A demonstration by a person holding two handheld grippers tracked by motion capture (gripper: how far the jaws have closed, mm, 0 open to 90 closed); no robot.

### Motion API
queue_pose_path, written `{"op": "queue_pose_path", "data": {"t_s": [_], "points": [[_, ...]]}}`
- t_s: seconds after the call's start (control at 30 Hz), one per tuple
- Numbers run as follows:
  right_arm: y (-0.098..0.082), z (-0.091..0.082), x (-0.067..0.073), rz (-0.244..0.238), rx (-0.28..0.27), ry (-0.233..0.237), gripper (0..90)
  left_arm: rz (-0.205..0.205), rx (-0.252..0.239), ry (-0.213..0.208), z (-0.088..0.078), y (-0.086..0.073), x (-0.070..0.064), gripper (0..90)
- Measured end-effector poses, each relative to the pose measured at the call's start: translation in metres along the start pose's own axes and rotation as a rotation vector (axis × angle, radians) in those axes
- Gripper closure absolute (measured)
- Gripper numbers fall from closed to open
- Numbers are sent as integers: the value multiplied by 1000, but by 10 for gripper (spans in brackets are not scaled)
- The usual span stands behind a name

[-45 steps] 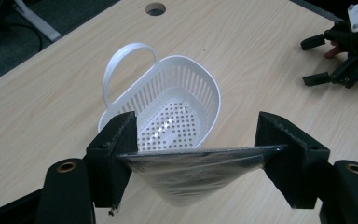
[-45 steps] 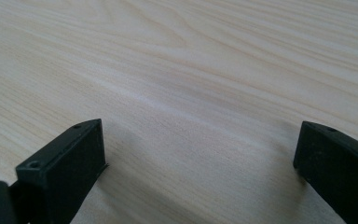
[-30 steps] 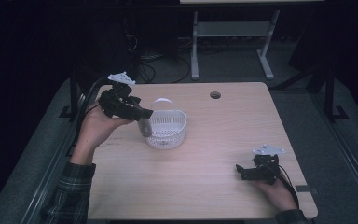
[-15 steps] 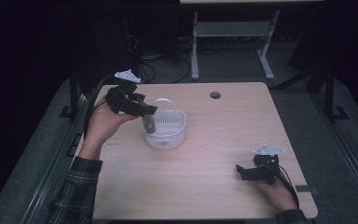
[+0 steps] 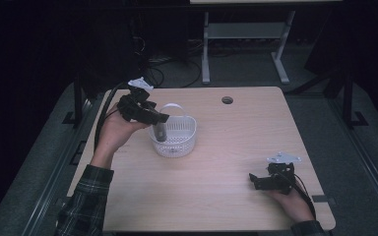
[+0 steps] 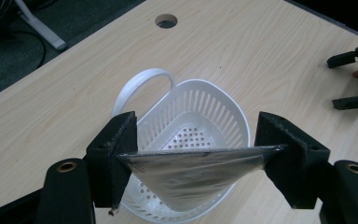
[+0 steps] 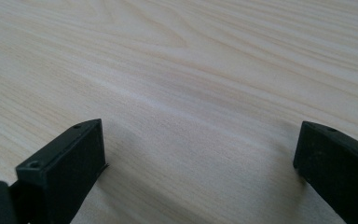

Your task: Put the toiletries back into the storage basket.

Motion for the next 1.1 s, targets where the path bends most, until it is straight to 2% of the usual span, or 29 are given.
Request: {"op": "queue_pose_path", "data": {"t_s": [0.67, 0.8, 1.0, 1.1], "points": [[0, 0, 0, -1, 0, -1, 14, -20, 36, 13, 30, -20, 5, 296], [0, 0, 0, 0, 1, -1, 14, -39, 48, 16, 37, -26, 8, 296], [0, 0, 0, 0, 0, -1, 14, -46, 69, 21, 46, -32, 10, 296], [0, 0, 0, -1, 0, -1, 14, -41, 64, 24, 50, -33, 11, 296]]}}
Point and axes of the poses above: each handheld gripper's, and its own axes: z roughly forward along the jaws, y roughly out of its top, x roughly to its left, the point moved 4 cm from there along z, roughly forward along the jaws, and after that the axes turned 2 degrees about y, right-handed, at the moved point
